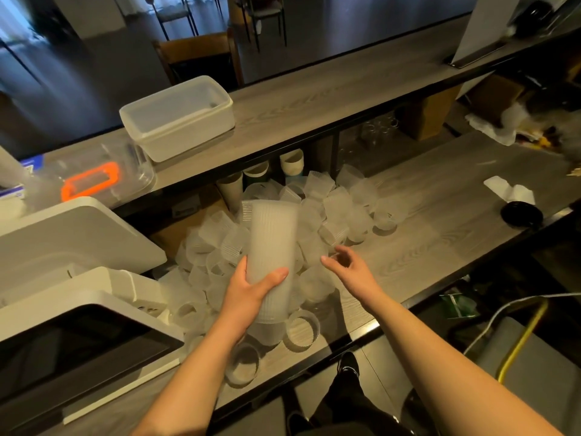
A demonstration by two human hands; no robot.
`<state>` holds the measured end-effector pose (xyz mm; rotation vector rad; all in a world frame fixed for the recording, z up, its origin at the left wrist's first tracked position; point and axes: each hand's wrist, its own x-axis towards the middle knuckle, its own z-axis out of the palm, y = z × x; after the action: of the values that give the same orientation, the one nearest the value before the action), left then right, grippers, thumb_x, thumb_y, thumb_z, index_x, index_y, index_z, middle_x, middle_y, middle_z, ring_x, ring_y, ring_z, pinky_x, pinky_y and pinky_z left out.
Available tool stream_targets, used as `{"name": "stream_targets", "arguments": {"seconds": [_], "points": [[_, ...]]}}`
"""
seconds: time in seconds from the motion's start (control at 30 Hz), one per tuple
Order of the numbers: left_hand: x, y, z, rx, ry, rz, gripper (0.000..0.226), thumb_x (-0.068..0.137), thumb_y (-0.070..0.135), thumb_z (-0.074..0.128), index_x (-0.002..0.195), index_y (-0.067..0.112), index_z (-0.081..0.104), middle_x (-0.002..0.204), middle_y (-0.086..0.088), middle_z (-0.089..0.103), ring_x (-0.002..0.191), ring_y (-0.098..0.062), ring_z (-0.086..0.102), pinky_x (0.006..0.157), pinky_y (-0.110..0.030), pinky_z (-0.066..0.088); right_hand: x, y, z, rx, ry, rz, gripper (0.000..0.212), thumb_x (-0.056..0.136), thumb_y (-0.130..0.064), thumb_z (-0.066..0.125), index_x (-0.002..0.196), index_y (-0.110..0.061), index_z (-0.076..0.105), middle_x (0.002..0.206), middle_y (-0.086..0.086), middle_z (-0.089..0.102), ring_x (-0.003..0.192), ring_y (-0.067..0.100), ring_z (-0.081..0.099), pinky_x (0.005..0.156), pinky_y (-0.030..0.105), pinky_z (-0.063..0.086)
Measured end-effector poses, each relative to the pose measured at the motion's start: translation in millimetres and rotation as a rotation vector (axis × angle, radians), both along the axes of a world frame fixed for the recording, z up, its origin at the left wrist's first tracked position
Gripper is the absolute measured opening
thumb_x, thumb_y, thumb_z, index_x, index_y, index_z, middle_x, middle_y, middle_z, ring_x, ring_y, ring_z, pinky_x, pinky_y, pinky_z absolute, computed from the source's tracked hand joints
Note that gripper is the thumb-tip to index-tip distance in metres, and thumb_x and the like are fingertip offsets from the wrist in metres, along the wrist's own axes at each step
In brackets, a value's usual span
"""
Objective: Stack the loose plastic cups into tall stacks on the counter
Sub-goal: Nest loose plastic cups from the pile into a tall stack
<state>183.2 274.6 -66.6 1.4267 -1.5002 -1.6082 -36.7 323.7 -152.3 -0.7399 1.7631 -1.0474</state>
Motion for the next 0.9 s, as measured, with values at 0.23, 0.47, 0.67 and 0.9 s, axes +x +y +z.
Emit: {"name": "stream_targets", "arguments": {"seconds": [0.23,0.47,0.67,0.9], "points": [[11,-1,-3,0.024,0.002,0.025,0.091,0.049,0.062,0.077,0.129,0.028,0.051,0.116,0.005,0.064,0.1,-0.011,0.065,0.071,-0.025,0.054,11,0,-50,0.218,0.155,0.12,0.116,0.065,-0.061,0.085,0.154,-0.011,0.029,0.155,0.013,0.038,0.139,0.03,0.041,0.111,0.048,0.042],[14,0,0,0.046,0.012,0.051,0.076,0.046,0.062,0.076,0.114,0.039,0.051,0.114,0.007,0.063,0.101,-0.01,0.064,0.07,-0.021,0.051,13,-10,-75,0.274,0.162,0.084,0.107,0.059,-0.065,0.084,0.141,-0.01,0.045,0.14,0.012,0.052,0.127,0.028,0.052,0.105,0.047,0.048],[13,1,2,0.036,0.007,0.036,0.082,0.045,0.065,0.074,0.118,0.037,0.049,0.114,0.009,0.062,0.099,-0.008,0.063,0.067,-0.019,0.05,13,-4,-58,0.188,0.097,-0.02,0.069,0.074,-0.031,0.087,0.128,-0.011,0.048,0.126,0.007,0.054,0.116,0.022,0.053,0.094,0.033,0.047],[9,3,-3,0.027,-0.021,-0.014,0.093,0.047,0.063,0.076,0.129,0.03,0.049,0.117,0.006,0.063,0.103,-0.013,0.064,0.075,-0.029,0.053,-2,13,-24,0.023,-0.071,-0.13,0.064,0.078,-0.037,0.083,0.133,-0.022,0.054,0.12,0.004,0.055,0.111,0.017,0.053,0.092,0.033,0.048]]}}
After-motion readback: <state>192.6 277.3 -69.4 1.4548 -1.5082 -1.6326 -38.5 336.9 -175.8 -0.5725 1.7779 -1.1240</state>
